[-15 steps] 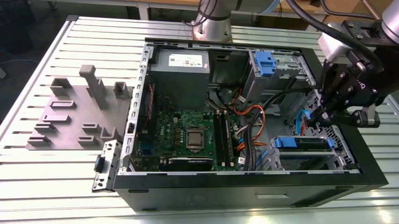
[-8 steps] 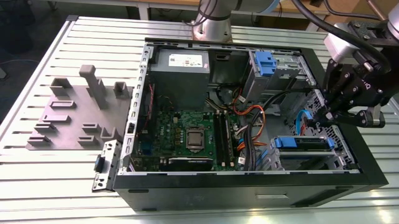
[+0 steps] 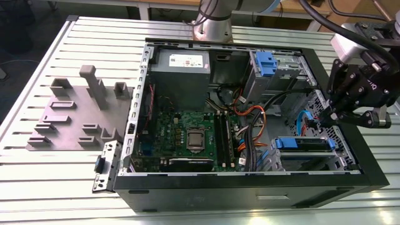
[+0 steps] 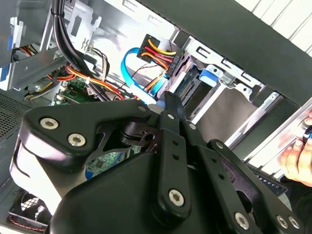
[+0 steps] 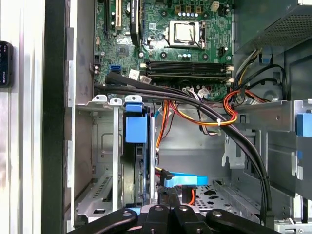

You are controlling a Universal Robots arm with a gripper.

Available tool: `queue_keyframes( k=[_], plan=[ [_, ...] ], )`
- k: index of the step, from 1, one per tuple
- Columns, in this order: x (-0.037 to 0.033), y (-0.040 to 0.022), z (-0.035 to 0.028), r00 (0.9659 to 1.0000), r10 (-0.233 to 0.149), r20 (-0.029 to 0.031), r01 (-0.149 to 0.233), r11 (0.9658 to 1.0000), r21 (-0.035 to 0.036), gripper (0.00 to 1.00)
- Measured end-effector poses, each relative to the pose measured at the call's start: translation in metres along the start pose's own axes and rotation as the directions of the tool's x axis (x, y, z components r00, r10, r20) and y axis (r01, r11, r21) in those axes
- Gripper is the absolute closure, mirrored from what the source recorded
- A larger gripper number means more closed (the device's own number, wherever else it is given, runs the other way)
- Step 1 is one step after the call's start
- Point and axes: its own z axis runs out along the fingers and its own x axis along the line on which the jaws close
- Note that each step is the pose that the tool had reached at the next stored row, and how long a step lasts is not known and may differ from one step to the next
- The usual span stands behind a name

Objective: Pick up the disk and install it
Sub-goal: 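Insert the first disk wire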

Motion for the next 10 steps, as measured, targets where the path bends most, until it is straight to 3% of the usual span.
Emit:
queue_keyframes(
  k=[6, 7, 9, 10],
  plan=[
    [-0.0002, -0.0026, 0.0, 1.0, 0.0, 0.0, 0.0, 1.0, 0.0, 0.89],
    [-0.0002, -0.0027, 0.0, 1.0, 0.0, -0.0001, 0.0, 1.0, 0.0, 0.83],
    [-0.0002, -0.0027, 0.0, 1.0, 0.0, 0.0, 0.0, 1.0, 0.0, 0.83],
    [-0.0003, -0.0029, 0.0, 1.0, 0.0, -0.0001, 0.0, 1.0, 0.0, 0.76]
  ],
)
